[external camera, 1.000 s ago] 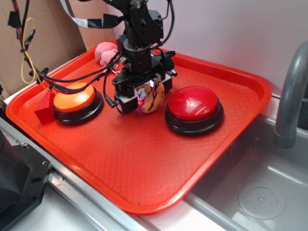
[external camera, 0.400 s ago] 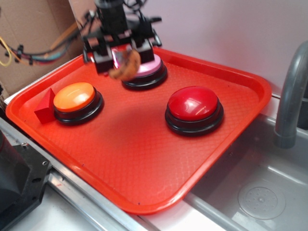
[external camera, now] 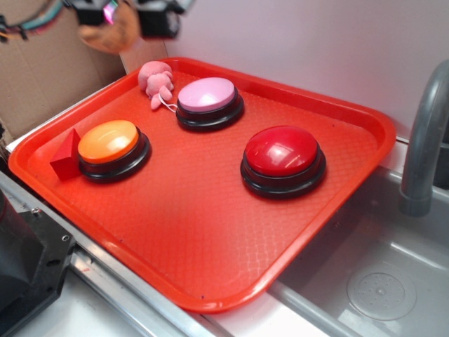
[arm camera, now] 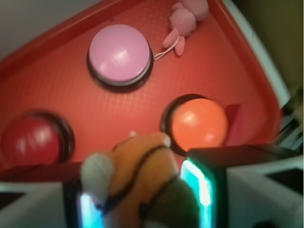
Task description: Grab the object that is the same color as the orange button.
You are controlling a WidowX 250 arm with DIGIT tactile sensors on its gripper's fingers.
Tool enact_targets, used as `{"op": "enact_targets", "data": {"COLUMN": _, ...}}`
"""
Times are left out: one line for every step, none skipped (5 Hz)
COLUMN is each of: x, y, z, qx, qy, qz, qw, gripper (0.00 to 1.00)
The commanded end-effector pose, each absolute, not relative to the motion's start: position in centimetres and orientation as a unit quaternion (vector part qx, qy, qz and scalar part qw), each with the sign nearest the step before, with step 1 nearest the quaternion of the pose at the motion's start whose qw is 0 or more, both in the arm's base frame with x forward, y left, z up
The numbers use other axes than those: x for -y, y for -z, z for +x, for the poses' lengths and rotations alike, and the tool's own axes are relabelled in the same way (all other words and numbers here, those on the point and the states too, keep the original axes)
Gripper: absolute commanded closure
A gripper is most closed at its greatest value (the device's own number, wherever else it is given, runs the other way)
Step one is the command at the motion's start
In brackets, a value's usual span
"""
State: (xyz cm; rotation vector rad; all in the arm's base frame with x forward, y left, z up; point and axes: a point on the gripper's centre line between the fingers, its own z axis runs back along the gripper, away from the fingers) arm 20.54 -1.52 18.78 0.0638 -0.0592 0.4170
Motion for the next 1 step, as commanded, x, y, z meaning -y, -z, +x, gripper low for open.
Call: {"op": "enact_targets", "data": {"x": -0.72, "y": -20.96, "z": 20.53, "qx": 0.029, "qy": -0.167, "qz": -0.005, "qw": 0.985, "gripper": 1.0}}
